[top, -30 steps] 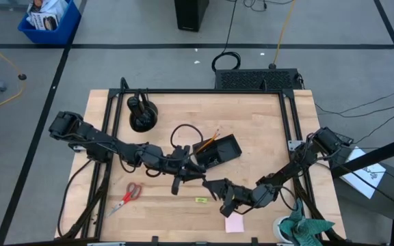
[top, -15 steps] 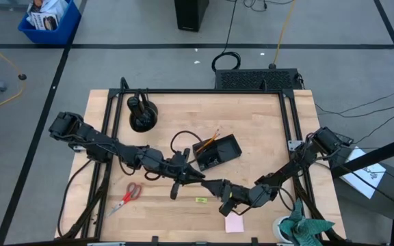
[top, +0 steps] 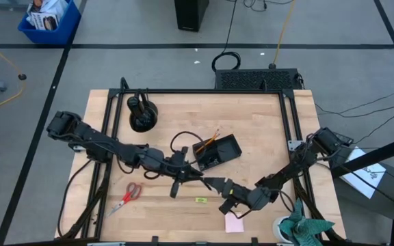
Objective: Pick and place office supplies into organizer
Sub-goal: Put the black pen into the black desk organizer
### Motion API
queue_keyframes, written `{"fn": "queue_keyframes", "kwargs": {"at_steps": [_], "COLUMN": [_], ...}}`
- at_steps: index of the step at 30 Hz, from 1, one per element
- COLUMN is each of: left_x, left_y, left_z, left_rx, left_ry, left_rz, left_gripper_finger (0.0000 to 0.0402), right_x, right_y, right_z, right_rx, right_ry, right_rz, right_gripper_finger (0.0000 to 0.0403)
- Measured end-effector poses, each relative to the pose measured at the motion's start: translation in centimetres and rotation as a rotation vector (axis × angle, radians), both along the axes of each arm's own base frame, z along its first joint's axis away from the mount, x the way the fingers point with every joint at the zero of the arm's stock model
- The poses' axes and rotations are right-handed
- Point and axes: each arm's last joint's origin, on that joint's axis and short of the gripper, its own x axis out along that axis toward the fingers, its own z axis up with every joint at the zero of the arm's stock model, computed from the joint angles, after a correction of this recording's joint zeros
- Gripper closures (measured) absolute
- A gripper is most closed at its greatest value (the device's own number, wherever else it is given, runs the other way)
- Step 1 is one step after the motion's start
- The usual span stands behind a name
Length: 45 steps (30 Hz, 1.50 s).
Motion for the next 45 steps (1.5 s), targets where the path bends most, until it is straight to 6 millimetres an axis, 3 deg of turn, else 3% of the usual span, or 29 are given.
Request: {"fn": "queue_keyframes", "kwargs": {"at_steps": [8, 15, 19, 24, 27, 31, 37, 41, 45], "left_x": [-2.0, -3.3, -3.2, -3.1, -3.0, -2.8, -2.4, -1.7, -0.1], "left_y": [1.5, 2.2, 2.7, 3.3, 3.7, 4.5, 7.0, 8.7, 9.7], "left_z": [2.0, 2.0, 1.9, 1.8, 1.7, 1.7, 1.7, 1.4, 2.9], "left_rx": [0.066, 0.142, 0.172, 0.238, 0.258, 0.282, 0.289, 0.282, 0.298], "left_ry": [0.043, 0.141, 0.152, 0.157, 0.162, 0.161, 0.17, 0.238, 0.308], "left_rz": [0.111, 0.203, 0.226, 0.232, 0.236, 0.232, 0.291, 0.31, 0.333], "left_gripper_finger": [0.0382, 0.0382, 0.0382, 0.0382, 0.0382, 0.0382, 0.0382, 0.0382, 0.0382], "right_x": [-0.2, -0.1, -0.2, -1.4, -3.2, -5.5, -8.8, -10.2, -10.6], "right_y": [0.0, -0.9, -1.5, -2.8, -4.3, -8.2, -13.3, -15.1, -16.5], "right_z": [-0.4, -0.3, 0.6, 2.1, 3.0, 4.1, 2.4, 0.7, 0.6], "right_rx": [0.118, 0.224, 0.304, 0.458, 0.678, 1.04, 1.473, 1.57, 1.633], "right_ry": [-0.014, -0.092, -0.138, -0.163, -0.138, -0.127, -0.058, -0.095, -0.169], "right_rz": [-0.051, -0.223, -0.228, -0.145, 0.03, 0.203, 0.376, 0.332, 0.283], "right_gripper_finger": [0.0192, 0.0206, 0.0252, 0.0347, 0.0393, 0.0391, 0.04, 0.0402, 0.0402]}}
